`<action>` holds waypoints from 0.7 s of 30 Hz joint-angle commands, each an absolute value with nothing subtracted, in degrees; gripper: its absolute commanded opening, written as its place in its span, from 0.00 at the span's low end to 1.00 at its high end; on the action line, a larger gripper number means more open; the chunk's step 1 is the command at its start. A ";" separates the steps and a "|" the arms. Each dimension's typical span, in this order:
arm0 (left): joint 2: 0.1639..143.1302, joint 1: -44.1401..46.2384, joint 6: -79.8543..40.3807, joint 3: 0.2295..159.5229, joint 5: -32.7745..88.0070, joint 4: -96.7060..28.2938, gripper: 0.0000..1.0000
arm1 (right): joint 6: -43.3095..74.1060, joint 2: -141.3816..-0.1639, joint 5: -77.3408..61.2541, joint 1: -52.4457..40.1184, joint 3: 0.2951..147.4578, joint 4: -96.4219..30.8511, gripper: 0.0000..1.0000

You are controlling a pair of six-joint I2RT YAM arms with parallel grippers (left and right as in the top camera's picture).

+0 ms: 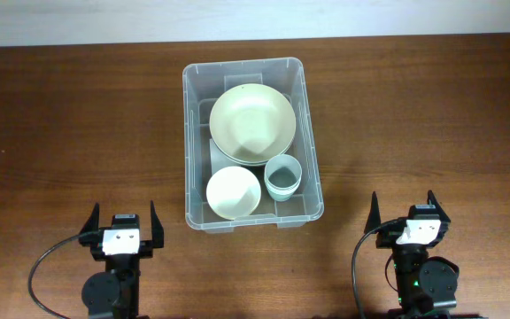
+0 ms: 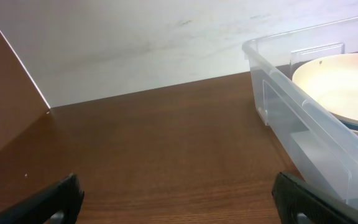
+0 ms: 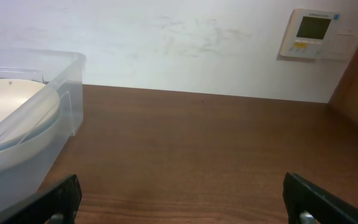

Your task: Pack container

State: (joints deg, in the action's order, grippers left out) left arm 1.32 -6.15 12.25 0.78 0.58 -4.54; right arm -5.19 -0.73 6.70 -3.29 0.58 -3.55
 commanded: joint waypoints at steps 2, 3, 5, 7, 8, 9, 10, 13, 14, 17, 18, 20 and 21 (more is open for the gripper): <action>0.67 -6.44 12.29 0.51 -0.01 -4.75 0.99 | -5.58 -0.36 6.44 -2.87 0.32 -4.10 0.99; 0.67 -6.44 12.32 0.51 -0.01 -4.75 0.99 | -5.58 -0.36 6.44 -2.87 0.32 -4.10 0.99; 0.67 -6.44 12.32 0.51 -0.01 -4.75 0.99 | -5.58 -0.36 6.44 -2.87 0.32 -4.10 0.99; 0.67 -6.44 12.32 0.51 -0.01 -4.75 0.99 | -5.58 -0.36 6.44 -2.87 0.32 -4.10 0.99; 0.67 -6.44 12.32 0.51 -0.01 -4.78 0.99 | -5.58 -0.36 6.44 -2.87 0.32 -4.10 0.99; 0.67 -6.44 12.32 0.51 -0.01 -4.75 0.99 | -5.58 -0.36 6.44 -2.87 0.32 -4.10 0.99; 0.67 -6.44 12.29 0.51 0.01 -4.78 0.99 | -5.58 -0.36 6.44 -2.87 0.32 -4.10 0.99; 0.67 -6.44 11.60 0.54 1.30 -4.71 0.99 | -5.58 -0.36 6.44 -2.87 0.32 -4.10 0.99; 0.67 -6.44 11.11 0.54 1.28 -4.69 0.99 | -5.58 -0.36 6.44 -2.87 0.32 -4.10 0.99; 0.67 -6.44 9.72 0.54 1.28 -4.64 0.99 | -5.58 -0.36 6.44 -2.87 0.32 -4.10 0.99; 0.67 -6.44 9.69 0.54 1.30 -4.67 1.00 | -5.58 -0.36 6.44 -2.87 0.32 -4.10 0.99; 0.67 -6.44 9.69 0.54 1.89 -4.62 0.99 | -5.58 -0.36 6.44 -2.87 0.32 -4.10 0.99; 0.67 -6.44 9.69 0.54 2.81 -4.56 0.99 | -5.58 -0.36 6.44 -2.87 0.32 -4.10 0.99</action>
